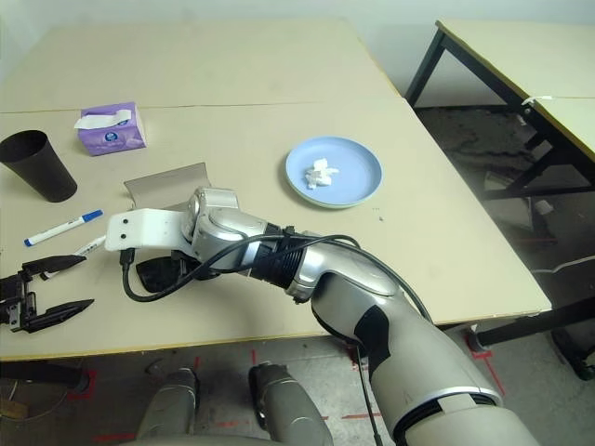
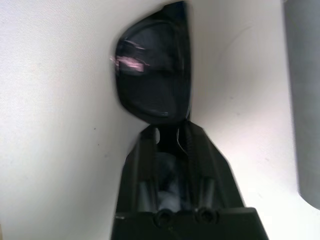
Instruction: Organize and tidy the items on the table.
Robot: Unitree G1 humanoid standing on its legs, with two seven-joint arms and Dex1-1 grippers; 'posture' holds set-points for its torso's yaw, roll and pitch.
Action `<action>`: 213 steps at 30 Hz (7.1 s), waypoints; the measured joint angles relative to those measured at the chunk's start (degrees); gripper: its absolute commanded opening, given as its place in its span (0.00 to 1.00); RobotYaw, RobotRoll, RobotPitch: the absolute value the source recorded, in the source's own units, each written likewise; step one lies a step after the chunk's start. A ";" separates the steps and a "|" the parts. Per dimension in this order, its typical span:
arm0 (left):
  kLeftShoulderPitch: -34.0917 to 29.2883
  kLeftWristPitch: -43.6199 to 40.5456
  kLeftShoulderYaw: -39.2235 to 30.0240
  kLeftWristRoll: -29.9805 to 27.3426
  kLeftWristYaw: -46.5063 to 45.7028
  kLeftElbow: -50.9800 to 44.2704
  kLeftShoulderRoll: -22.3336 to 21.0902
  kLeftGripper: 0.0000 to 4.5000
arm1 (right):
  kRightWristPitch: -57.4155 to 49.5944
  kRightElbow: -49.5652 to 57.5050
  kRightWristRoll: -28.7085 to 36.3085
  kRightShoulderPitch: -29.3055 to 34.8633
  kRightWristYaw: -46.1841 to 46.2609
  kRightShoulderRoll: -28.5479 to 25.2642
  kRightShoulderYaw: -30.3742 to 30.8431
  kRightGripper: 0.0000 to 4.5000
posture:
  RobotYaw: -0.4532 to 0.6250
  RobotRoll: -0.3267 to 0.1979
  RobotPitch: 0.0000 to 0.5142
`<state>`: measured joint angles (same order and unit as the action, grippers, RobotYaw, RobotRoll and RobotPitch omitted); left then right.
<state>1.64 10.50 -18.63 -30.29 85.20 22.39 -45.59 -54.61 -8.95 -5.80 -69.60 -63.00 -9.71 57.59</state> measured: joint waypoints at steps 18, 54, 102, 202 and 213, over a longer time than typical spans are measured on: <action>-1.00 -1.36 0.01 -0.16 -1.63 -3.62 0.64 1.00 | 0.20 0.65 -1.64 0.24 -2.92 0.26 -0.99 0.05 | 0.46 0.62 0.33; -0.92 -1.86 0.94 -0.04 -3.23 -4.44 1.57 1.00 | -6.43 -8.18 -3.37 -5.84 -6.73 3.89 -5.49 0.99 | 0.43 0.62 0.30; -0.68 -0.23 1.81 1.11 -3.19 -3.15 2.59 1.00 | -18.84 -4.17 10.38 -4.19 3.91 3.79 -2.63 0.86 | 0.43 0.62 0.31; -6.58 -8.30 -5.40 -4.03 -16.74 -13.08 6.04 1.00 | 35.74 -65.80 -7.42 -23.55 9.35 16.62 -37.49 0.41 | 0.50 0.62 0.42; -4.08 -8.53 -5.15 -3.90 -17.16 -13.14 6.45 1.00 | 36.12 -65.83 -8.69 -21.13 9.66 15.84 -38.02 1.00 | 0.46 0.62 0.38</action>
<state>-2.44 1.98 -23.78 -34.18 68.05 9.25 -39.13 -18.50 -74.79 -14.49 -90.74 -53.33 6.14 19.58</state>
